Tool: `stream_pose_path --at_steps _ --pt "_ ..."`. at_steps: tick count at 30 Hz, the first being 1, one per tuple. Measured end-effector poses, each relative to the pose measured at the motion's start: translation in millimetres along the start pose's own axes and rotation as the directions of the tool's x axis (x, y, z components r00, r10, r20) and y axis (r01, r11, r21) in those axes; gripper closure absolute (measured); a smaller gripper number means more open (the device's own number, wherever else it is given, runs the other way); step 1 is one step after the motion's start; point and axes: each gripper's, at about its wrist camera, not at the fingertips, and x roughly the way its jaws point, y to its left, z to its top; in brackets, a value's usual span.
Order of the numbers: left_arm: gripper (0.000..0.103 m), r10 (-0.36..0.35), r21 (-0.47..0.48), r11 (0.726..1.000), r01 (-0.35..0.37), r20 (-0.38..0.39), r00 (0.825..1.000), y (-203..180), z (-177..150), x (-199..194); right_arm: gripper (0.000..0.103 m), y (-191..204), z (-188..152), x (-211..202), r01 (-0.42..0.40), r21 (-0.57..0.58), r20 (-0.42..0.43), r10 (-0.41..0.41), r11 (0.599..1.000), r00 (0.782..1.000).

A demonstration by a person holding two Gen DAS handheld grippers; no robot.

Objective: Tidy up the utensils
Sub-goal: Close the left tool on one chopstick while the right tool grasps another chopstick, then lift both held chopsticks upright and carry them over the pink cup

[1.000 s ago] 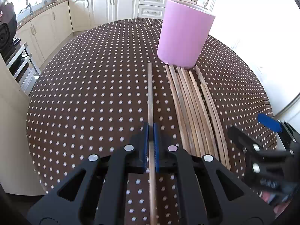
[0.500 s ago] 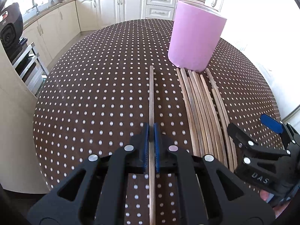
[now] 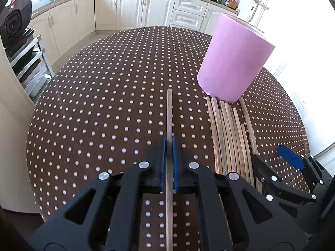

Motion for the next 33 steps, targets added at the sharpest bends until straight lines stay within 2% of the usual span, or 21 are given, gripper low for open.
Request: stream_pose_path --at_steps 1,3,5,9,14,20,24,33 --pt "0.096 -0.003 0.003 1.000 0.003 0.007 1.000 1 1 1 0.043 2 2 1 -0.004 -0.007 0.003 0.004 1.000 1.000" --pt "0.096 -0.013 -0.009 1.000 0.014 0.019 1.000 3 3 4 0.061 7 5 3 -0.027 -0.033 0.010 0.027 0.999 1.000" --pt "0.097 -0.022 -0.032 0.999 0.023 0.029 0.999 6 6 6 0.073 9 8 6 -0.051 -0.048 0.014 0.052 0.998 0.999" --pt "0.097 0.000 -0.009 1.000 0.000 0.043 0.999 1 6 8 0.093 -1 11 9 -0.109 0.003 0.018 0.109 0.994 0.994" --pt "0.097 -0.013 -0.011 1.000 0.014 0.049 0.999 -3 2 8 0.097 -18 9 9 -0.184 0.086 0.028 0.182 0.979 0.983" --pt "0.098 -0.086 -0.040 0.995 0.088 0.059 0.995 11 -5 2 0.098 -34 4 2 -0.237 0.163 0.065 0.229 0.958 0.971" --pt "0.098 -0.136 -0.047 0.989 0.142 0.116 0.984 20 -9 -10 0.098 -33 2 -8 -0.250 0.163 0.109 0.234 0.955 0.966" --pt "0.098 -0.171 -0.019 0.983 0.180 0.235 0.957 18 -15 -44 0.098 -38 -1 -34 -0.306 0.151 0.202 0.274 0.940 0.940"
